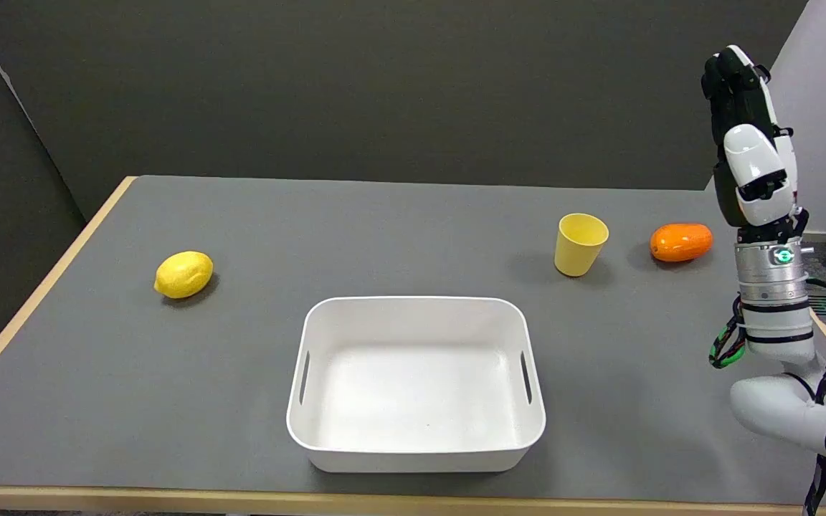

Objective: Pick up the yellow cup.

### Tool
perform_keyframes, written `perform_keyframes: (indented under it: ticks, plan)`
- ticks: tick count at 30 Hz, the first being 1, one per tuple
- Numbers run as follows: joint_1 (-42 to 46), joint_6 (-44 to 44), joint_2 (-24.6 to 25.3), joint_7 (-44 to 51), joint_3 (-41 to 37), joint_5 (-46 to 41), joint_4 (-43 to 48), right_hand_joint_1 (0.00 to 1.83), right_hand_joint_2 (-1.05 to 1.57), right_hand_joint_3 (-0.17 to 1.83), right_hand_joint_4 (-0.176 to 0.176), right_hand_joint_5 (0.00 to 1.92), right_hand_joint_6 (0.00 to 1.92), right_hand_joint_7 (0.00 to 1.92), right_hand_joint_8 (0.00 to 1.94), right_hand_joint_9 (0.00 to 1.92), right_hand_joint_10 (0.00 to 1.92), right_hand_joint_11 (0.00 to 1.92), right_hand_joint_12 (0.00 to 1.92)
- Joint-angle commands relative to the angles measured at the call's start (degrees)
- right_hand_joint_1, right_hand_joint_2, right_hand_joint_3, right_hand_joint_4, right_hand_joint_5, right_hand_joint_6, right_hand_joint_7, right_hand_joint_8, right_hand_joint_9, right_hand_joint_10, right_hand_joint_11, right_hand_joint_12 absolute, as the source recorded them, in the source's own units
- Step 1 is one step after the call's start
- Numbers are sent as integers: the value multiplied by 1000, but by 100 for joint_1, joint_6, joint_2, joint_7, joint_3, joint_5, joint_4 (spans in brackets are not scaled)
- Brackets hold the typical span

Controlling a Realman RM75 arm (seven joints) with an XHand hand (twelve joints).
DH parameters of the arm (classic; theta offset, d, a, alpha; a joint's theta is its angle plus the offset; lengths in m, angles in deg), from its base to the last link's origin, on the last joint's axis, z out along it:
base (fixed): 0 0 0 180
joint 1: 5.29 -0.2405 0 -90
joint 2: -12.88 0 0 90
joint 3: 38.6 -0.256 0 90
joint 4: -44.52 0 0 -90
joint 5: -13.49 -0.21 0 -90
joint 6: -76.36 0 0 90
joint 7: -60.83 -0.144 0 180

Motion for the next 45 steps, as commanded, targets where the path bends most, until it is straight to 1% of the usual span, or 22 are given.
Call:
perform_keyframes:
  ticks: [1, 5, 10, 12, 15, 17, 18, 20, 22, 23, 25, 26, 29, 31, 36, 40, 45]
  plan:
    - [28, -17, -52, -22, -47, 64, 79, 272, 677, 895, -62, 93, 349, 156, 327, -1, 400, -1, 274]
    - [124, -17, -95, 30, -192, 67, 216, 273, 677, 894, -62, 94, 349, 158, 329, -1, 407, -1, 278]
    - [187, 511, -339, 472, -516, 431, 365, 296, 686, 869, -67, 108, 352, 166, 331, -1, 418, -1, 266]
    - [282, 807, -451, 856, -756, 559, 469, 330, 730, 764, -65, 139, 330, 187, 301, -1, 430, -1, 268]
    - [613, 1459, -587, 1758, -1272, 672, 678, 380, 733, 757, -73, 156, 340, 201, 313, -1, 441, -1, 265]
    - [842, 1967, -603, 2545, -1804, 833, 844, 418, 730, 764, -76, 170, 352, 213, 322, -1, 453, -1, 276]
    - [877, 2064, -593, 2693, -1919, 946, 859, 434, 725, 772, -75, 178, 362, 220, 329, -1, 464, -1, 288]
    - [962, 2383, -556, 3080, -2244, 1256, 867, 475, 643, 925, -71, 190, 451, 225, 417, -1, 543, -1, 364]
    - [996, 2545, -556, 3380, -2429, 1547, 844, 507, 638, 929, -68, 212, 476, 252, 433, 1, 595, -1, 453]
    - [1011, 2678, -556, 3594, -2509, 1729, 844, 547, 661, 886, -65, 244, 486, 294, 423, 35, 640, -1, 555]
    - [1034, 2870, -556, 3746, -2583, 2081, 860, 607, 695, 824, -59, 292, 502, 359, 409, 90, 706, -1, 706]
    - [1060, 2944, -564, 3774, -2600, 2226, 886, 618, 693, 830, -58, 296, 510, 368, 417, 102, 718, -1, 722]
    - [1172, 3280, -580, 3821, -2665, 2802, 1037, 665, 666, 901, -53, 314, 577, 409, 497, 171, 778, -1, 847]
    - [1235, 3524, -604, 3790, -2666, 3196, 1108, 671, 629, 970, -52, 309, 619, 394, 565, 190, 763, -1, 911]
    - [1441, 3644, -556, 3773, -2578, 3507, 1275, 709, 625, 979, -46, 322, 640, 397, 563, 193, 760, -1, 930]
    - [1640, 3644, -515, 3765, -2547, 3508, 1458, 714, 622, 981, -44, 323, 641, 384, 552, 181, 748, -1, 919]
    - [1986, 3692, -515, 3765, -2546, 3516, 1908, 714, 620, 981, -41, 326, 647, 382, 551, 176, 743, -1, 918]
